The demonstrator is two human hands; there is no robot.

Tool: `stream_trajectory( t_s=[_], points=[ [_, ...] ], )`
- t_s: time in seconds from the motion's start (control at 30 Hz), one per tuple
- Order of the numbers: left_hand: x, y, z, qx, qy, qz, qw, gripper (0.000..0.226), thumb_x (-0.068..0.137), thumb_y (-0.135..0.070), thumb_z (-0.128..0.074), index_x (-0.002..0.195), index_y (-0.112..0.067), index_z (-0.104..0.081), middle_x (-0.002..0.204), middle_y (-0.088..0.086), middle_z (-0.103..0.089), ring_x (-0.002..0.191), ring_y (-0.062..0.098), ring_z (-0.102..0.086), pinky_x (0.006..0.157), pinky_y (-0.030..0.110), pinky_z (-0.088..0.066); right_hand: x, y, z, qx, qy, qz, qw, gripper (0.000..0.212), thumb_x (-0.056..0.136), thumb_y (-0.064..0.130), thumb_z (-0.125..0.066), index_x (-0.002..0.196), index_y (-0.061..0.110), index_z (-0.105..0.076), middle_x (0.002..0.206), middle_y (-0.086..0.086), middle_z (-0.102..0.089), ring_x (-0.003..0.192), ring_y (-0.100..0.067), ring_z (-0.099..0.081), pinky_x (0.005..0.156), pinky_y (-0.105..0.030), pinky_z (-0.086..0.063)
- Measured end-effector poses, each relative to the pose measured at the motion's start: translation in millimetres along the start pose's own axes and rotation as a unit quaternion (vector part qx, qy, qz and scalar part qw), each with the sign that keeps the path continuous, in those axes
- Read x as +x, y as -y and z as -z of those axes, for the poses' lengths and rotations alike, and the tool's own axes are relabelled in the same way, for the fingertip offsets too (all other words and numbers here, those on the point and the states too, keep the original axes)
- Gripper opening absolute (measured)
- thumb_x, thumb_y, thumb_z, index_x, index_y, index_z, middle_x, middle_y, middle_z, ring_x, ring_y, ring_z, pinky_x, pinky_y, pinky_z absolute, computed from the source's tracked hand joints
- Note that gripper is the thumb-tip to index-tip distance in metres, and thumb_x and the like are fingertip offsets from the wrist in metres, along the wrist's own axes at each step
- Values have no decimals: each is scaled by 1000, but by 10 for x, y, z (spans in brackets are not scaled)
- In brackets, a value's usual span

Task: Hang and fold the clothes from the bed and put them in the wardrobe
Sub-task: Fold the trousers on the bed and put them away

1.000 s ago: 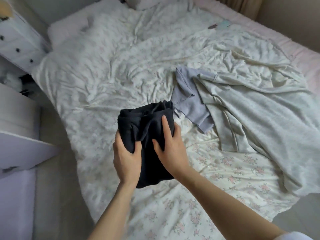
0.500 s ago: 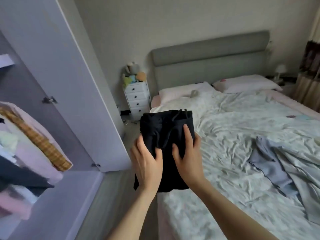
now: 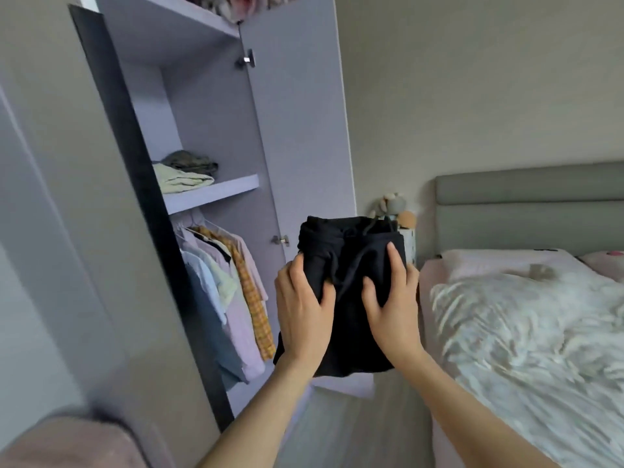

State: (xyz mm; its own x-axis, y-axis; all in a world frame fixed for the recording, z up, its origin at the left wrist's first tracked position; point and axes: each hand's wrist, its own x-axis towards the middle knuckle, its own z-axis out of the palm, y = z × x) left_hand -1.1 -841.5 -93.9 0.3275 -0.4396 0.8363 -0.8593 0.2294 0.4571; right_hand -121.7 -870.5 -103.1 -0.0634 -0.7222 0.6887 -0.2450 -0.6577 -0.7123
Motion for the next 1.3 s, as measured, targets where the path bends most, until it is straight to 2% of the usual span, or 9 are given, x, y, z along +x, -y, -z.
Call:
stream_trajectory(
  t_s=[0.17,0.4,0.53,0.7,0.8,0.87,0.93,1.03,1.3],
  points=[
    [472,350,50,18,-39,-7,999,50,85,-16,-64,129,-8,-43,124,13,-49,114,25,-48,94,36,-45,360,60,-543,40,16,10,999,63,94,20,-52,148,23,-21,138,-9,-32,95,10,-37,84,-4,-26],
    [1146,813,-393,19,-137,51,989,48,85,-19,-63,130,-13,-45,123,7,-51,113,24,-49,90,44,-48,1112,-150,-1233,85,34,59,994,62,93,13,-54,147,17,-23,134,-8,-32,96,33,-30,80,11,-21],
    [1693,1048,-942,6,-172,50,984,48,85,-18,-64,130,-13,-47,120,5,-52,110,20,-48,88,35,-48,1815,-498,-1558,93,37,96,990,62,92,12,-55,146,16,-25,133,-12,-36,94,17,-32,82,11,-20],
    [2505,1391,-1660,14,-165,37,986,46,87,-18,-64,130,-14,-49,118,2,-54,110,20,-54,86,26,-45,2845,-998,-1986,118,49,106,986,61,93,12,-54,146,17,-25,135,-12,-35,98,34,-29,84,10,-21],
    [2908,1598,-1823,26,-160,46,986,45,89,-22,-62,130,-16,-47,122,-1,-51,113,16,-51,89,24,-46,3290,-1117,-2307,147,73,109,980,62,93,16,-53,147,23,-22,137,-8,-33,101,15,-37,99,-11,-29],
    [3178,1776,-1842,47,-169,39,984,44,89,-22,-61,130,-15,-47,122,-2,-50,113,10,-48,89,14,-38,3520,-1118,-2595,169,83,104,977,62,93,16,-53,147,23,-22,138,-6,-33,112,2,-37,99,-20,-28],
    [3455,1975,-1773,67,-183,28,980,44,90,-22,-60,131,-14,-46,120,-4,-49,110,4,-43,87,7,-31,3704,-1061,-2919,195,90,108,971,62,93,16,-53,147,22,-22,135,-2,-34,111,6,-37,95,-10,-24],
    [3867,2268,-1554,80,-201,16,976,44,90,-22,-59,131,-13,-45,122,-2,-49,110,5,-43,87,7,-32,3984,-935,-3428,242,87,141,956,62,93,13,-54,147,16,-23,124,1,-34,103,29,-29,86,7,-21],
    [5144,3151,-613,150,-259,-52,953,42,93,-23,-55,131,-16,-41,126,-2,-47,117,15,-46,97,29,-40,4642,-43,-5043,372,84,205,902,59,95,12,-52,147,15,-24,132,-4,-34,102,36,-24,84,11,-19]
  ],
)
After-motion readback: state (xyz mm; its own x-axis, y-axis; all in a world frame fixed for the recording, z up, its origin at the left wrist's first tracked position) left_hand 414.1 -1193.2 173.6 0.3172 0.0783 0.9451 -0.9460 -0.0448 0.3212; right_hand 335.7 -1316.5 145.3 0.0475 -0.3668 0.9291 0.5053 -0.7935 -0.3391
